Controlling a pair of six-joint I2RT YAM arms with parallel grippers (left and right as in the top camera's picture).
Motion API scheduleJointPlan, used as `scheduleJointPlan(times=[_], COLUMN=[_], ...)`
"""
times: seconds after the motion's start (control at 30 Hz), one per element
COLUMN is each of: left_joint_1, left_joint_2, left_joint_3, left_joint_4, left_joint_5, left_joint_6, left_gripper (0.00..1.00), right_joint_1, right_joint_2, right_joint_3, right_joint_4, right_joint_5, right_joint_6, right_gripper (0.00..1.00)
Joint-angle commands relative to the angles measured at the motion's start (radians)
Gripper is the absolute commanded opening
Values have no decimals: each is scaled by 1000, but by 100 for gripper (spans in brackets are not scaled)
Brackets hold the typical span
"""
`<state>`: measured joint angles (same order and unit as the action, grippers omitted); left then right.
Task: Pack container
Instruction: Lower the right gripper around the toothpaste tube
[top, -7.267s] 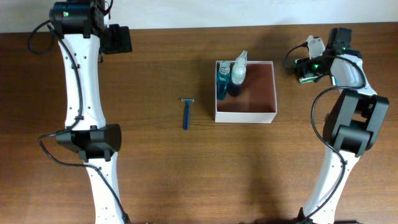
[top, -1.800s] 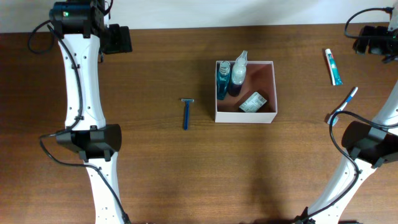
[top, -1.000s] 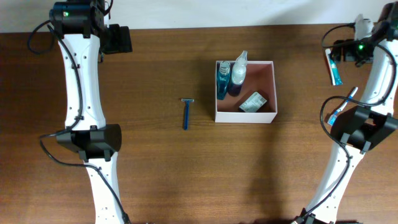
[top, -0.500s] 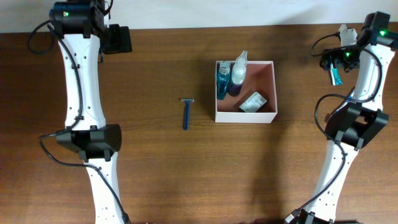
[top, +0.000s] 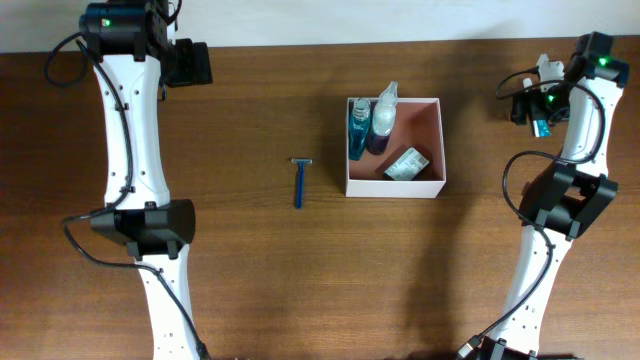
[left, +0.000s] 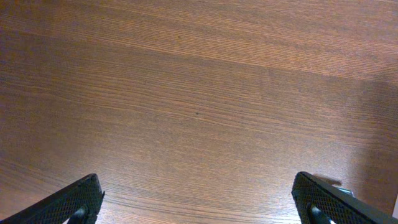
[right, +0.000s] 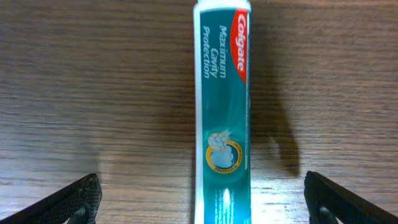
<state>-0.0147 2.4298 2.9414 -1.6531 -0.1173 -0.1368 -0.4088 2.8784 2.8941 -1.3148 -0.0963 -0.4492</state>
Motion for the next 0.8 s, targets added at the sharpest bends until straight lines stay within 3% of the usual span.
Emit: scheduleJointPlan(times=[0.0,0.23,0.33,0.57,0.77], left_joint_1=[4,4,4,4,4], left_joint_2=[9,9,9,9,9], left_joint_3=[0,0,0,0,0], left_joint_4=[-1,-1,-1,-2,-1], left_joint_5=[-11,-11,-11,-11,-11], left_joint_6=[-8,-8,-8,-8,-8], left_gripper=[99,99,99,99,99], right_joint_1=[9,8,9,9,8], right_joint_2=[7,7,8,8,8], right_joint_3=[-5,-12,-21,-75,-102], right_joint_4=[15,33,33,44,51], right_joint_5=[23,26,31,31,30], right_joint_6=[-7,-6,-6,-6,-6], right_gripper=[99,99,85,84,63])
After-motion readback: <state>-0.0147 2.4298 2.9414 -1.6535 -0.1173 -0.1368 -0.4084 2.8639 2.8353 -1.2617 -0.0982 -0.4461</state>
